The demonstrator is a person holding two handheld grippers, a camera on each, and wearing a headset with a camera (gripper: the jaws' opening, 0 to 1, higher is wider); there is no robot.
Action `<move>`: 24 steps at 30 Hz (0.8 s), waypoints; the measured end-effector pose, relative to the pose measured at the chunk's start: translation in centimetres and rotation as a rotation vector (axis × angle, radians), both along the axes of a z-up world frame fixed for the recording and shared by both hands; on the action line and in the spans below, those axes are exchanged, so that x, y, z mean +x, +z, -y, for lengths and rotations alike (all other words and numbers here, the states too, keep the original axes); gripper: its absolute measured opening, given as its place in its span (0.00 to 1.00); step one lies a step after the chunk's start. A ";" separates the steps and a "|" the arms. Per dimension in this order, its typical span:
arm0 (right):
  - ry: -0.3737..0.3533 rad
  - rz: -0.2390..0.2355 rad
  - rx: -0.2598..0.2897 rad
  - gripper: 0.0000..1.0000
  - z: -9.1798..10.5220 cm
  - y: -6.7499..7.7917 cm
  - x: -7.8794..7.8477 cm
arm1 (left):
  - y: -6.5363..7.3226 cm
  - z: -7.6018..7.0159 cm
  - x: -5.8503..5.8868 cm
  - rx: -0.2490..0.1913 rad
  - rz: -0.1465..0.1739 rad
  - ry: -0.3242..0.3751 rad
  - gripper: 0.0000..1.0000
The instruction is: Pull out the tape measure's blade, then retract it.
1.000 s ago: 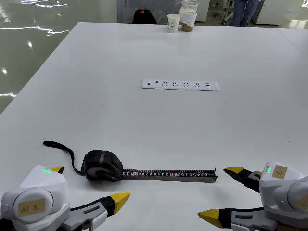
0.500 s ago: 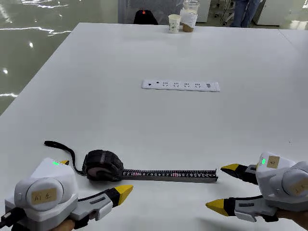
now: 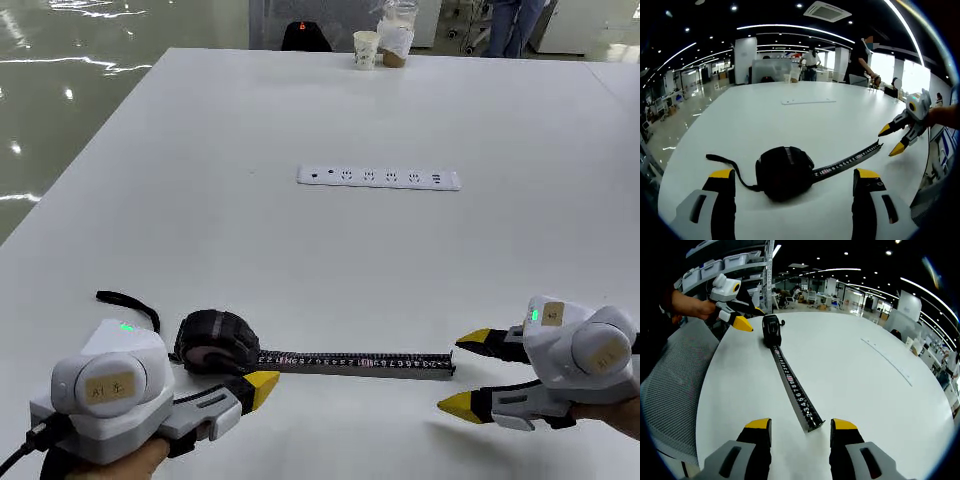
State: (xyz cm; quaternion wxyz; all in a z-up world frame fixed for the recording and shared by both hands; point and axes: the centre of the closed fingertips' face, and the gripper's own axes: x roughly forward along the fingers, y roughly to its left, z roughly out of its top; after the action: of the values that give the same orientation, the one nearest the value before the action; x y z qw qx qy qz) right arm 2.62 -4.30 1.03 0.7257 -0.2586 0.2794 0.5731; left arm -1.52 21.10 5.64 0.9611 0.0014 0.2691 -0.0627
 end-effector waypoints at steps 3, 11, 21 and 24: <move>0.025 0.001 -0.017 0.41 0.0 -0.2 0.3 | 0.0 -0.1 0.4 0.001 0.000 0.002 0.94; 0.081 0.001 -0.054 0.33 0.1 -0.8 1.3 | -0.4 -0.1 1.1 -0.017 -0.014 0.020 0.92; 0.136 -0.011 -0.085 0.21 0.1 -1.3 1.7 | -1.1 -1.0 1.5 -0.038 -0.050 0.081 0.81; 0.151 -0.013 -0.093 0.19 0.1 -1.6 1.7 | -1.1 -1.1 1.7 -0.047 -0.057 0.093 0.78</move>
State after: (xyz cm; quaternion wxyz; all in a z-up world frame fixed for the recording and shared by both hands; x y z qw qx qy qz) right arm 4.35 -4.38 -0.54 0.6657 -0.3089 0.2902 0.6142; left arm 0.22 22.18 4.51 0.9546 -0.0354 0.2948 -0.0243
